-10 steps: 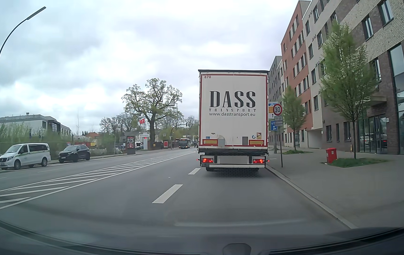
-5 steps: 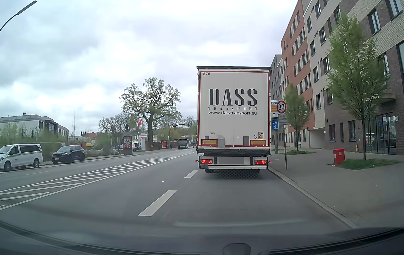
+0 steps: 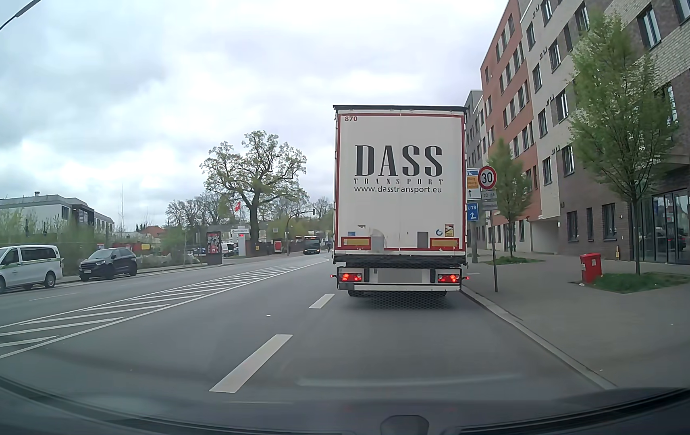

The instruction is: Follow the waypoints while adhering to traffic rules and regulations

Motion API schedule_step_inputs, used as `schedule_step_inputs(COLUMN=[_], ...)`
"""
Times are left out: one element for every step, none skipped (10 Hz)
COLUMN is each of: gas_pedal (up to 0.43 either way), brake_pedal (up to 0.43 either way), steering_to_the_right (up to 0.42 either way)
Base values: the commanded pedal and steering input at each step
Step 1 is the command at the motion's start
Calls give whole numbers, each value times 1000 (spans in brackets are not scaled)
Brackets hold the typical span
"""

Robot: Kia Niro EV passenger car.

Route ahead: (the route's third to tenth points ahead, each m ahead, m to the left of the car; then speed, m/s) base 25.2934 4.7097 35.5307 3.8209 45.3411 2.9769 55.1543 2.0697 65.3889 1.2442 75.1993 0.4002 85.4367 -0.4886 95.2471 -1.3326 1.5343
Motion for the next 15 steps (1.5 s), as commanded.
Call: schedule_step_inputs(gas_pedal=[0, 0, 0, 0, 0, 0, 0, 0, 0, 0, 0, 0, 0, 0, 0], brake_pedal=[0, 0, 0, 6, 0, 6, 6, 6, 0, 0, 0, 0, 0, 0, 6], steering_to_the_right=[12, 12, 13, 13, 12, 12, 12, 11, 11, 10, 11, 10, 10, 11, 11])
